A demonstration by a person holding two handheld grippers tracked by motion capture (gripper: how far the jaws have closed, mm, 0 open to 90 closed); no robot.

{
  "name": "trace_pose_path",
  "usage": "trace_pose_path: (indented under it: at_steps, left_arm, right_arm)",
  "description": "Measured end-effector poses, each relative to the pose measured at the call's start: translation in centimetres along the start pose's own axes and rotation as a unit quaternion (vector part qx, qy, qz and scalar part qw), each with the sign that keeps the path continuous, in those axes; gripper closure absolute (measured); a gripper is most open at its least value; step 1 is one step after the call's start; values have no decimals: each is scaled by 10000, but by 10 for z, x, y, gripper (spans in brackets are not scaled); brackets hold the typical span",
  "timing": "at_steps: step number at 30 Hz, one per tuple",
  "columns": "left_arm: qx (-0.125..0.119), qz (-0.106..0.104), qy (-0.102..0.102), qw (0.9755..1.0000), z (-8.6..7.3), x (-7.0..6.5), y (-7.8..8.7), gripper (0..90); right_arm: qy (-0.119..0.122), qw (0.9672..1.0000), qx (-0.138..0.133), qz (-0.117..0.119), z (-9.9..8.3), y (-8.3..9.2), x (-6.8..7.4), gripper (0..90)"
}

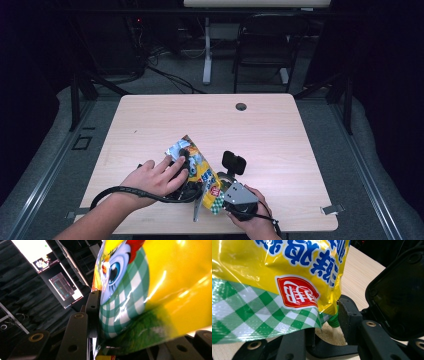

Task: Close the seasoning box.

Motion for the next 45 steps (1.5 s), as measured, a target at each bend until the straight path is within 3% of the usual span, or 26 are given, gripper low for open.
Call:
trace_pose_path:
  at_steps: [15,17,26,45]
  left_arm:
    - [2,8,-34,10000,0,4,1,668]
    - [14,105,-154,9998,1,7,2,669]
    - [11,123,-237,9996,1,10,3,683]
    - [11,91,-314,9995,3,7,5,723]
  right_arm:
    - [-71,10000,-34,14,1,1,-1,683]
    - [-77,10000,-34,10,1,1,-1,683]
    - [-137,9999,-48,11,1,2,-2,683]
    - [-145,9999,-1,41,0,1,-1,683]
Point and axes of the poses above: each handheld gripper's, and its own axes: y roughly backward along the jaws, z roughly out of its top, x roughly to its left, the point moved 6 cm from there along -y, roughly forward along the jaws
